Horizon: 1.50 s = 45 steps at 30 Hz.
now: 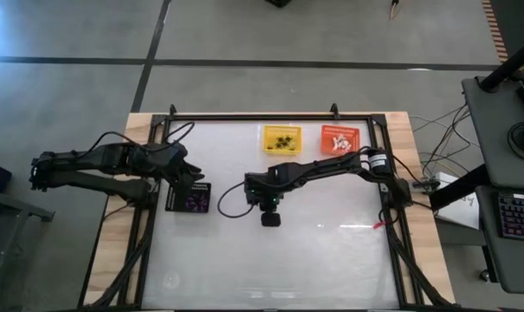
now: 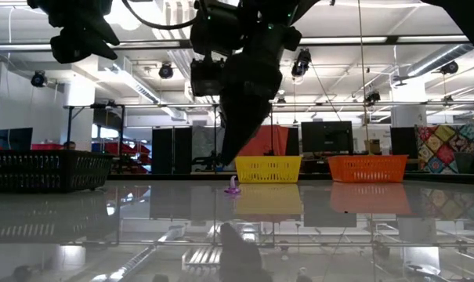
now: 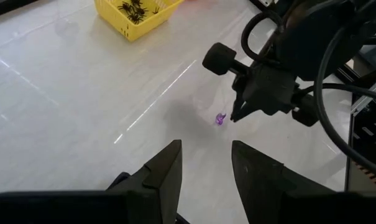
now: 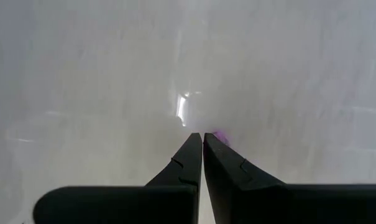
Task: Sort Halloween decoration
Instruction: Put the purple witch hat toy into the black bin
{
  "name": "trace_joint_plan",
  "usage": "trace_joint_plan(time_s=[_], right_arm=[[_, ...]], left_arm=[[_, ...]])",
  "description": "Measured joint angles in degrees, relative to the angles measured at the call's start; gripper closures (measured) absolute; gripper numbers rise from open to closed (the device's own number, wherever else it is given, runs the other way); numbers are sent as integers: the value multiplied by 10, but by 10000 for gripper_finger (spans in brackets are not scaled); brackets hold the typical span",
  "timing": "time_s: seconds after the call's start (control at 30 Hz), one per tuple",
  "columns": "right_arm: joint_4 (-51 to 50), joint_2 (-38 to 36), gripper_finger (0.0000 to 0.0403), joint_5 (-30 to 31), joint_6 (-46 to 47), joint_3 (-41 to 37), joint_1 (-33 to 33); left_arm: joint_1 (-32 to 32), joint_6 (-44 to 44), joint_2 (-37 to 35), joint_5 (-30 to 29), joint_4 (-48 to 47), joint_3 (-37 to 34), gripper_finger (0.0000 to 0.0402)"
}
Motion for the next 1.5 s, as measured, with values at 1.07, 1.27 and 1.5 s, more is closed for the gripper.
trace_joint_plan(time_s=[1.07,1.27,1.5], right_arm=[[-215,-8,312,122,-4,43,-6],[-305,-49,294,121,40,46,-7],[-307,-156,295,145,101,46,-8]], left_arm=[[0,8,92,-38,11,-1,278],[0,47,169,-38,53,-1,278],[-3,82,242,-3,145,-1,278]])
